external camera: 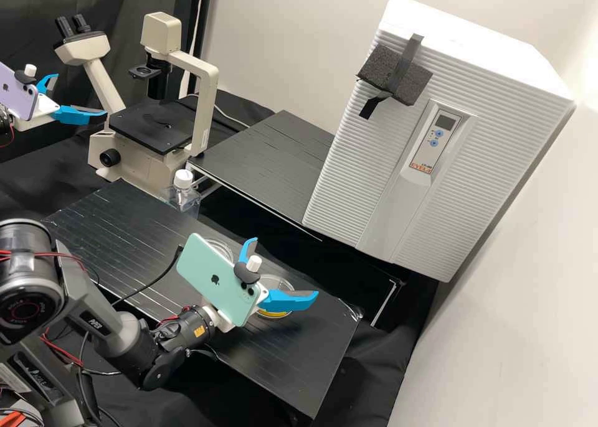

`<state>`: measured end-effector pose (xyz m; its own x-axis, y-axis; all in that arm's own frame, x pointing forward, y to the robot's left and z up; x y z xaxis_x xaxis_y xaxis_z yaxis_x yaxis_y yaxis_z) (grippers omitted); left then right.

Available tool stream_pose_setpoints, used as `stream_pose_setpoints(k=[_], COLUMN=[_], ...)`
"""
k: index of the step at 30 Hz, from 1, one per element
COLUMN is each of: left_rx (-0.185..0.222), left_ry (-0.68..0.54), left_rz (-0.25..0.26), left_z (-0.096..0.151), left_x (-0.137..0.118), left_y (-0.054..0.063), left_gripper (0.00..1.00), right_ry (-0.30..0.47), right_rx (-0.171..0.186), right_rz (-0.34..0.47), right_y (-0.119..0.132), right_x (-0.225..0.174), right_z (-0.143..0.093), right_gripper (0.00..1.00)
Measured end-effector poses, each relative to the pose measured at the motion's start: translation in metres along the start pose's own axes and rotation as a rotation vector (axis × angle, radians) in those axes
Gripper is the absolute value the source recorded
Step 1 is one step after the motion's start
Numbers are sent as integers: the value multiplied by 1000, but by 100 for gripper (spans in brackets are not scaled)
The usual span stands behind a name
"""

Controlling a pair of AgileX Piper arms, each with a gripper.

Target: Close the petri dish lid.

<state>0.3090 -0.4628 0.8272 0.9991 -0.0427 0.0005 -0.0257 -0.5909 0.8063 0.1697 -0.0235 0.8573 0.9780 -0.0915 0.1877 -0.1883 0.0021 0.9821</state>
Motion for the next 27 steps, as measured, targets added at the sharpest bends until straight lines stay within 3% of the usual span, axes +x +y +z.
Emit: stream_pose_setpoints(k=[12, 27], left_rx=[0, 0], left_ry=[0, 0], left_rz=[0, 0], left_z=[0, 0], left_x=[0, 0], left_y=[0, 0], left_gripper=[100, 100], right_ry=[-31, -52], right_rx=[19, 13], right_rz=[-33, -43], right_y=[-8, -7], right_x=[-3, -4], right_z=[10, 19], right_gripper=[100, 100])
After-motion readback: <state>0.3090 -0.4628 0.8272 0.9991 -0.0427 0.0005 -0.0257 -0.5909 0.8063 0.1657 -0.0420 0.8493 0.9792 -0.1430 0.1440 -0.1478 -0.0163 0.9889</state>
